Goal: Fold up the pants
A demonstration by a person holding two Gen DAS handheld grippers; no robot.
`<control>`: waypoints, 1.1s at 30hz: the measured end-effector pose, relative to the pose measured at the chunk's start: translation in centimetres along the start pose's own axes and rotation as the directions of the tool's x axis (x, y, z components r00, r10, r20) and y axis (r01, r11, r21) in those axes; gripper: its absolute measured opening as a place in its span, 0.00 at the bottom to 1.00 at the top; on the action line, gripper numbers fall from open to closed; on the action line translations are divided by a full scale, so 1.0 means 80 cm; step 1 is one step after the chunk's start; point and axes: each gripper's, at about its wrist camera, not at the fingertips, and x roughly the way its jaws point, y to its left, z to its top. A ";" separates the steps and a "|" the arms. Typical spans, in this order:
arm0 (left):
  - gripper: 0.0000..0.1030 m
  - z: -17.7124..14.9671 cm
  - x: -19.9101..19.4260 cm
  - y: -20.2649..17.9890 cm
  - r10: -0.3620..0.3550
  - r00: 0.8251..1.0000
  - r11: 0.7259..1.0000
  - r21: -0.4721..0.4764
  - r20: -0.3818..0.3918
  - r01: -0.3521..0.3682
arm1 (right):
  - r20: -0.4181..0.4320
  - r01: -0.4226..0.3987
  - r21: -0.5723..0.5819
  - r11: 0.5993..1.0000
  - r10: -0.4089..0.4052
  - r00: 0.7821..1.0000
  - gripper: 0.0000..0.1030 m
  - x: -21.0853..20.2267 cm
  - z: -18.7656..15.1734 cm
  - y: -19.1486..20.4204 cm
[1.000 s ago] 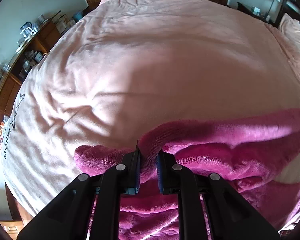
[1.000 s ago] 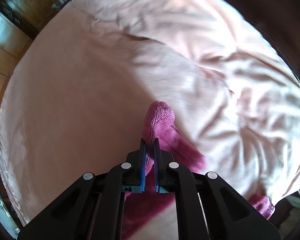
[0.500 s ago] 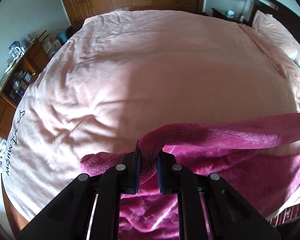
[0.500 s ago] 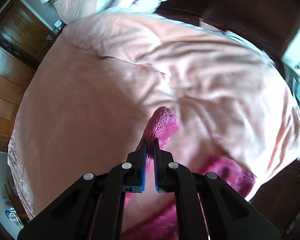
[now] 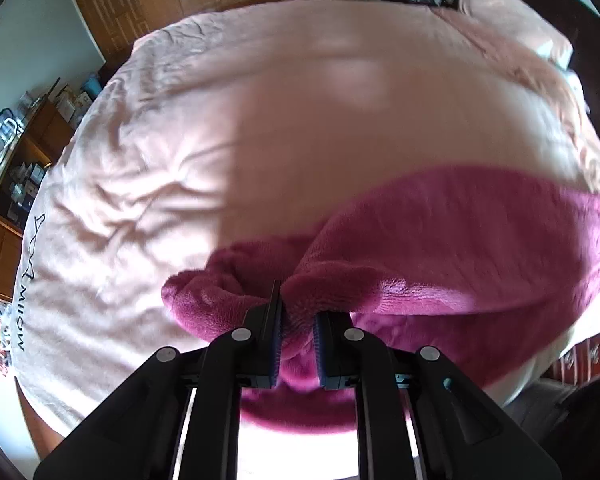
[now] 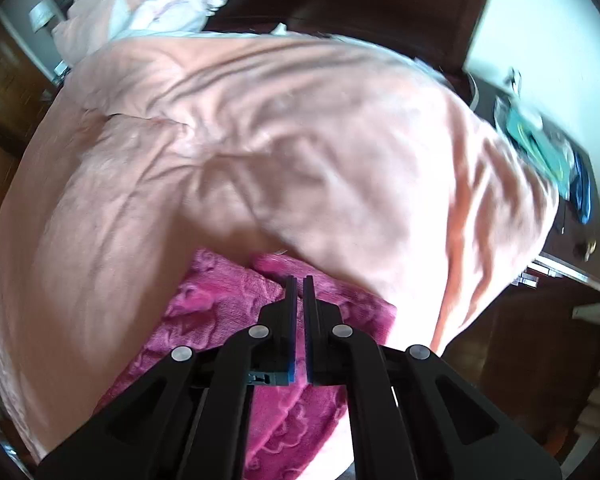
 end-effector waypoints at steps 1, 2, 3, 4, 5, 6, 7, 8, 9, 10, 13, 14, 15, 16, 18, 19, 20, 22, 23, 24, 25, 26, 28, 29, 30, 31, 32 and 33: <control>0.12 -0.009 0.001 -0.004 0.014 1.000 1.000 0.019 -0.006 -0.014 | -0.015 -0.026 0.007 1.000 0.026 1.000 0.03 0.003 -0.003 -0.009; 0.12 -0.019 0.001 -0.009 0.025 1.000 0.999 0.034 -0.013 -0.024 | -0.026 -0.045 0.013 0.999 0.046 0.999 0.03 0.005 -0.007 -0.016; 0.12 -0.027 0.000 -0.012 0.027 0.999 0.999 0.036 -0.018 -0.026 | -0.035 -0.055 0.025 0.998 0.056 0.998 0.03 0.008 -0.012 -0.024; 0.12 -0.034 0.000 -0.015 0.028 0.999 0.999 0.029 -0.023 -0.027 | -0.048 -0.068 0.038 0.997 0.070 0.996 0.03 0.012 -0.017 -0.029; 0.12 -0.040 0.000 -0.016 0.031 0.999 0.999 0.021 -0.027 -0.030 | -0.065 -0.082 0.052 0.995 0.085 0.994 0.04 0.017 -0.023 -0.034; 0.12 -0.042 -0.002 -0.018 0.036 0.999 0.999 0.017 -0.028 -0.035 | -0.087 -0.095 0.067 0.993 0.100 0.991 0.05 0.026 -0.030 -0.041; 0.12 -0.048 -0.003 -0.021 0.047 0.998 0.999 0.012 -0.029 -0.047 | -0.111 -0.100 0.080 0.992 0.109 0.988 0.08 0.035 -0.037 -0.045; 0.12 -0.050 -0.003 -0.023 0.056 0.998 0.998 0.009 -0.032 -0.056 | -0.140 -0.109 0.101 0.989 0.122 0.983 0.14 0.047 -0.046 -0.050; 0.12 -0.054 -0.004 -0.025 0.066 0.997 0.998 0.005 -0.038 -0.066 | -0.155 -0.122 0.118 0.986 0.139 0.978 0.16 0.055 -0.050 -0.054; 0.12 -0.059 -0.005 -0.028 0.077 0.996 0.997 -0.002 -0.048 -0.077 | -0.172 -0.135 0.135 0.982 0.158 0.972 0.16 0.064 -0.056 -0.058; 0.12 -0.061 -0.007 -0.037 0.103 0.992 0.995 0.000 -0.069 -0.104 | -0.207 -0.191 0.199 0.961 0.232 0.950 0.19 0.088 -0.067 -0.069; 0.12 -0.062 -0.007 -0.041 0.118 0.990 0.993 0.007 -0.077 -0.118 | -0.212 -0.197 0.212 0.957 0.241 0.947 0.25 0.094 -0.069 -0.072; 0.12 -0.063 -0.007 -0.045 0.129 0.988 0.992 0.011 -0.083 -0.129 | -0.215 -0.193 0.226 0.955 0.242 0.946 0.29 0.102 -0.071 -0.076; 0.12 -0.064 -0.009 -0.050 0.145 0.986 0.989 0.016 -0.087 -0.144 | -0.218 -0.191 0.234 0.953 0.243 0.945 0.37 0.108 -0.072 -0.080; 0.12 -0.063 -0.012 -0.056 0.163 0.983 0.987 0.010 -0.087 -0.163 | -0.226 -0.193 0.249 0.949 0.251 0.941 0.40 0.123 -0.071 -0.085; 0.12 -0.062 -0.015 -0.058 0.170 0.982 0.985 0.005 -0.087 -0.170 | -0.232 -0.200 0.259 0.945 0.262 0.937 0.40 0.130 -0.071 -0.087; 0.12 -0.061 -0.018 -0.060 0.175 0.981 0.984 0.000 -0.086 -0.175 | -0.237 -0.209 0.272 0.939 0.276 0.932 0.40 0.136 -0.070 -0.089; 0.12 -0.059 -0.024 -0.066 0.187 0.979 0.982 -0.007 -0.086 -0.189 | -0.236 -0.248 0.303 0.920 0.324 0.916 0.40 0.147 -0.069 -0.088; 0.12 -0.058 -0.028 -0.068 0.194 0.977 0.981 -0.009 -0.086 -0.195 | -0.235 -0.262 0.304 0.916 0.339 0.911 0.40 0.151 -0.069 -0.086; 0.12 -0.055 -0.030 -0.070 0.199 0.976 0.980 -0.011 -0.087 -0.201 | -0.239 -0.276 0.295 0.915 0.350 0.906 0.40 0.155 -0.067 -0.082; 0.12 -0.054 -0.033 -0.073 0.207 0.975 0.978 -0.011 -0.087 -0.209 | -0.242 -0.286 0.286 0.915 0.358 0.902 0.40 0.158 -0.066 -0.078; 0.12 -0.053 -0.035 -0.076 0.212 0.973 0.977 -0.012 -0.086 -0.214 | -0.247 -0.293 0.280 0.914 0.363 0.898 0.40 0.161 -0.065 -0.074; 0.12 -0.051 -0.037 -0.080 0.227 0.970 0.973 -0.016 -0.088 -0.229 | -0.252 -0.304 0.272 0.913 0.372 0.893 0.39 0.168 -0.063 -0.066; 0.12 -0.048 -0.037 -0.080 0.233 0.969 0.972 -0.019 -0.088 -0.235 | -0.251 -0.310 0.268 0.912 0.376 0.892 0.37 0.169 -0.062 -0.064; 0.12 -0.047 -0.037 -0.081 0.239 0.967 0.970 -0.023 -0.089 -0.242 | -0.252 -0.312 0.255 0.915 0.375 0.892 0.33 0.171 -0.060 -0.060; 0.12 -0.046 -0.036 -0.081 0.245 0.965 0.968 -0.029 -0.091 -0.249 | -0.255 -0.311 0.239 0.920 0.368 0.894 0.24 0.171 -0.059 -0.057; 0.12 -0.045 -0.036 -0.082 0.250 0.964 0.967 -0.031 -0.092 -0.254 | -0.260 -0.308 0.221 0.925 0.361 0.896 0.15 0.171 -0.058 -0.056; 0.12 -0.045 -0.036 -0.083 0.255 0.963 0.965 -0.034 -0.092 -0.259 | -0.265 -0.301 0.198 0.933 0.347 0.900 0.11 0.170 -0.056 -0.053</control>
